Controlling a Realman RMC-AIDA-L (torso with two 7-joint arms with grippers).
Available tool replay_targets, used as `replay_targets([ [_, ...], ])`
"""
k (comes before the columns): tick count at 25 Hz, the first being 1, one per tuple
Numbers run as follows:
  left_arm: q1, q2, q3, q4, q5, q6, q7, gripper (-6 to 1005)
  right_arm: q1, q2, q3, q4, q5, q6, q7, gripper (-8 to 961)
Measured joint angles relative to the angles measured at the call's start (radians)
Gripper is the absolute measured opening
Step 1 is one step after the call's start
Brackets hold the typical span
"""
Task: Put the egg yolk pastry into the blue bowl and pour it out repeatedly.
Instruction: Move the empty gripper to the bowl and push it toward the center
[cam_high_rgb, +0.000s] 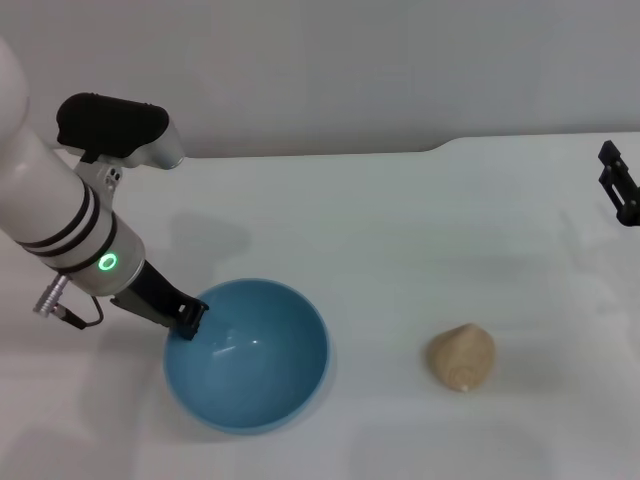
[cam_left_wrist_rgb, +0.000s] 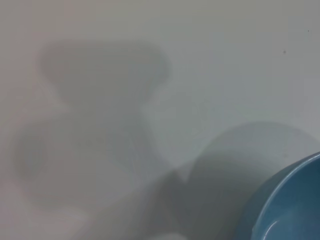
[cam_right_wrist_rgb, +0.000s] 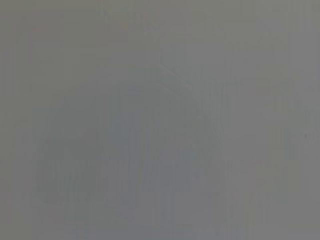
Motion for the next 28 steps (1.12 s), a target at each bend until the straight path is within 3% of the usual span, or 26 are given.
replay_targets([
  [4,0.000,0.000,-0.004,0.003,0.000,0.003,-0.001,-1,0.003,0.001,0.000,-0.002,0.000,-0.001,0.060,495],
  [10,-0.005,0.000,-0.017,-0.004,-0.010,0.004,-0.001,-1,-0.006,-0.006,-0.026,-0.086,-0.074,0.024,0.394,495],
  [13,-0.007,0.001,-0.017,-0.004,-0.010,0.006,-0.001,-1,-0.010,-0.008,-0.029,-0.192,-0.240,0.092,0.619,495],
  [18,-0.011,0.001,-0.017,-0.004,-0.011,0.009,-0.002,-1,-0.014,-0.004,-0.030,-0.438,-0.674,0.190,1.131,495],
  [19,-0.011,0.002,-0.017,-0.004,-0.011,0.009,-0.002,-1,-0.014,-0.004,-0.030,-0.438,-0.674,0.190,1.131,496],
  [28,-0.011,0.001,-0.013,-0.004,-0.011,0.010,-0.001,-1,-0.021,-0.005,-0.129,-0.756,-1.115,0.113,1.734,496],
])
